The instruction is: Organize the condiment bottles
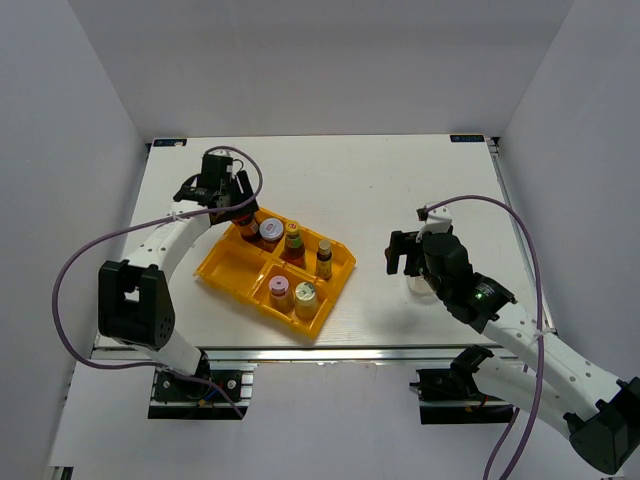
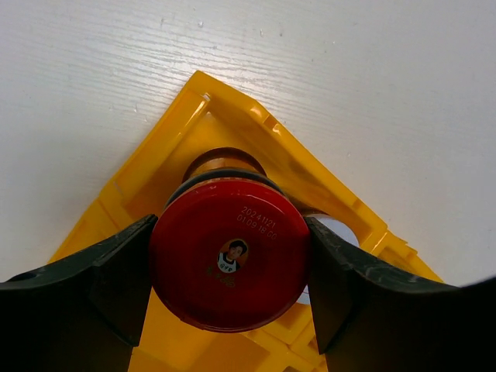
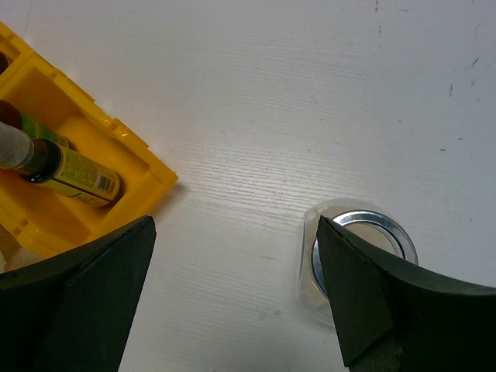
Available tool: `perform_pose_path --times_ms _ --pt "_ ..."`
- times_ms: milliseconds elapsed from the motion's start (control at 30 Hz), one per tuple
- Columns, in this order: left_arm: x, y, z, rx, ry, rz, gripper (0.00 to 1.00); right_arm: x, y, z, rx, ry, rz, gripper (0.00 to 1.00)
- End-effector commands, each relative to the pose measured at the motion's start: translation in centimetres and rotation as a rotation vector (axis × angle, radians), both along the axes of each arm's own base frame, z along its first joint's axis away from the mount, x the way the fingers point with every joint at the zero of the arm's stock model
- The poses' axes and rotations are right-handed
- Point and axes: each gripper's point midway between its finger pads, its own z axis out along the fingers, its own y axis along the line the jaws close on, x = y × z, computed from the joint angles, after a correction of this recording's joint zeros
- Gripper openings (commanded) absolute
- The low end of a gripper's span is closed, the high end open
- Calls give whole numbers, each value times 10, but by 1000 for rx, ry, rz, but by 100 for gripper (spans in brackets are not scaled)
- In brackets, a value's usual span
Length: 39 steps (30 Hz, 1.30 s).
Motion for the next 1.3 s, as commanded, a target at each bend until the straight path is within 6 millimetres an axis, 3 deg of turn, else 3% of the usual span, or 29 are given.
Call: perform_pose_path --times_ms 0,67,167,233,433,533,733,867,967,1100,1200,1267 --pt "17 -16 22 -49 -100 -48 3 1 -3 1 3 -12 -17 89" --pt "17 -18 14 -47 -81 -55 7 1 -4 -1 0 -7 -19 89" --pt "17 -22 3 -41 -55 -68 20 0 -8 -4 -15 2 -35 89" --pt "18 -21 1 -28 -51 -69 40 -2 -14 -6 -29 17 -57 89" --pt "15 -20 6 -16 -69 -74 72 -8 -35 -7 -56 60 -165 89" --pt "13 -17 12 -8 -87 -66 98 -14 -48 -12 -79 100 -229 89" --pt "11 -7 22 19 -116 -20 98 -22 -63 -23 -105 142 -310 89" --pt "10 11 43 67 -141 66 98 -18 -67 -19 -101 128 -335 89" --pt "8 37 66 127 -190 217 98 -15 -66 -22 -103 145 -334 89" --pt "-15 75 88 167 -256 401 98 -10 -66 -29 -112 170 -325 89" --pt "-30 98 90 171 -277 485 98 -6 -63 -36 -115 188 -283 89" --pt "-45 113 78 139 -266 525 98 -1 -61 -40 -91 196 -268 89"
